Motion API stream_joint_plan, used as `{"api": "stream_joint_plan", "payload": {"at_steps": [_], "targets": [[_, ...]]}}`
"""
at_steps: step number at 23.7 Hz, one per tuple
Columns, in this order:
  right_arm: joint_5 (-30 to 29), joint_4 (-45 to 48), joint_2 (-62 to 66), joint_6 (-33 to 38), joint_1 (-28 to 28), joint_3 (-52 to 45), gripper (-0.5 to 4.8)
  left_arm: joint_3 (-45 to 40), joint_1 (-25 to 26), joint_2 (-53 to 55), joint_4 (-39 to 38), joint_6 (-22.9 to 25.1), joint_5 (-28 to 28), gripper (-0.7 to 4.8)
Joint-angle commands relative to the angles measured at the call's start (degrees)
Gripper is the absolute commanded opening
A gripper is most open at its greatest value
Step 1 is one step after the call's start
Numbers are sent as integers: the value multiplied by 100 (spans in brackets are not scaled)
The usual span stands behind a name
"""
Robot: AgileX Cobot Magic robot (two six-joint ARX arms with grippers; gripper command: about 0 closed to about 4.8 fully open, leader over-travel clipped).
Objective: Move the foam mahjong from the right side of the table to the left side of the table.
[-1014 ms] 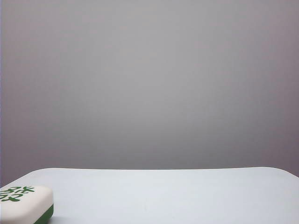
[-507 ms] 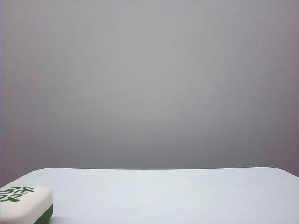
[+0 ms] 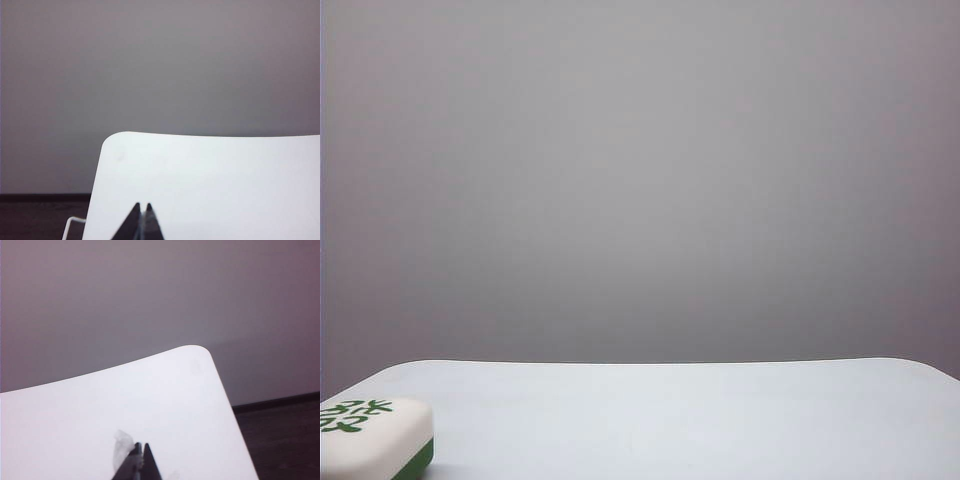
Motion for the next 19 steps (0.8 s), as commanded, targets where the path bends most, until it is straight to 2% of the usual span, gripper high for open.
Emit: {"api": "stream_joint_plan", "payload": {"at_steps": [1,19], "targets": [[87,-66,2,-13,2,-37,-4,24,2,2,-249,26,11,-3],[77,-238,2,-13,2,-35,-4,24,2,2,-319,28,11,-3]]}}
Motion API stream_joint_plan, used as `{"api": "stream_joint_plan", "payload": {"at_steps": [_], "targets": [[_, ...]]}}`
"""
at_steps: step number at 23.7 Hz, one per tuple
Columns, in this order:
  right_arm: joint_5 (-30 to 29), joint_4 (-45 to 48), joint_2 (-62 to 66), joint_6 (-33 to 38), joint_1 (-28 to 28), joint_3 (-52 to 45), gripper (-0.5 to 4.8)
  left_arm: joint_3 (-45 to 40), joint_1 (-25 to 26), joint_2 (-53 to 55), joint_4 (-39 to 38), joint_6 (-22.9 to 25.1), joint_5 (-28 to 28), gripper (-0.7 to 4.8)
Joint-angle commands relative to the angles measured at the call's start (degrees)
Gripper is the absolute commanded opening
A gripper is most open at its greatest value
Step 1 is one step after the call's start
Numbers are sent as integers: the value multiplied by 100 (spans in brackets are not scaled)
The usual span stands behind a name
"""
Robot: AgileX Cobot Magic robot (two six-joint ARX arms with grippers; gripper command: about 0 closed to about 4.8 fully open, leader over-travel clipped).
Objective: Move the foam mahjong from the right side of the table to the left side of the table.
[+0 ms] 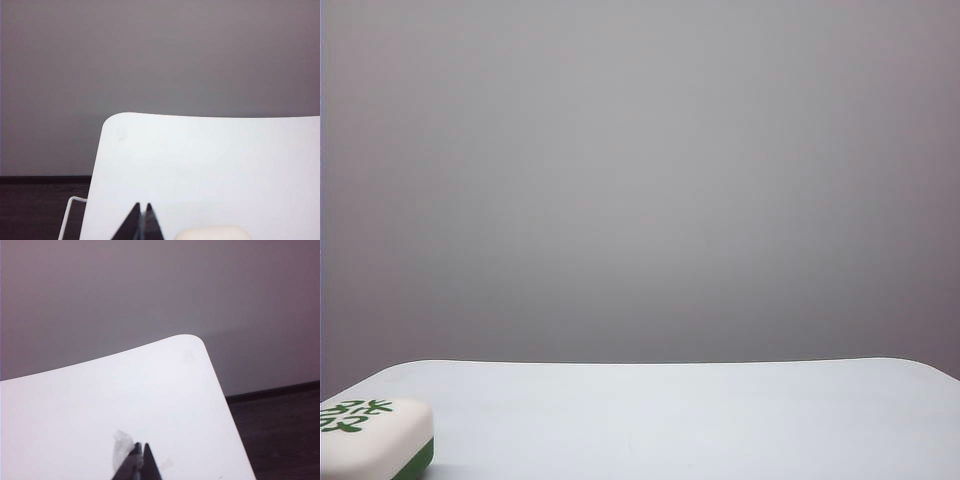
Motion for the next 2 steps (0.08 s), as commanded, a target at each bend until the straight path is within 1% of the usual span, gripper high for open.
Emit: {"api": "stream_joint_plan", "payload": {"at_steps": [1,2], "targets": [[13,13,-2,-13,2,-35,-4,26,4,0,46,28,17,-3],[15,11,-2,-11,2,-35,-4,26,4,0,46,28,17,-3]]}}
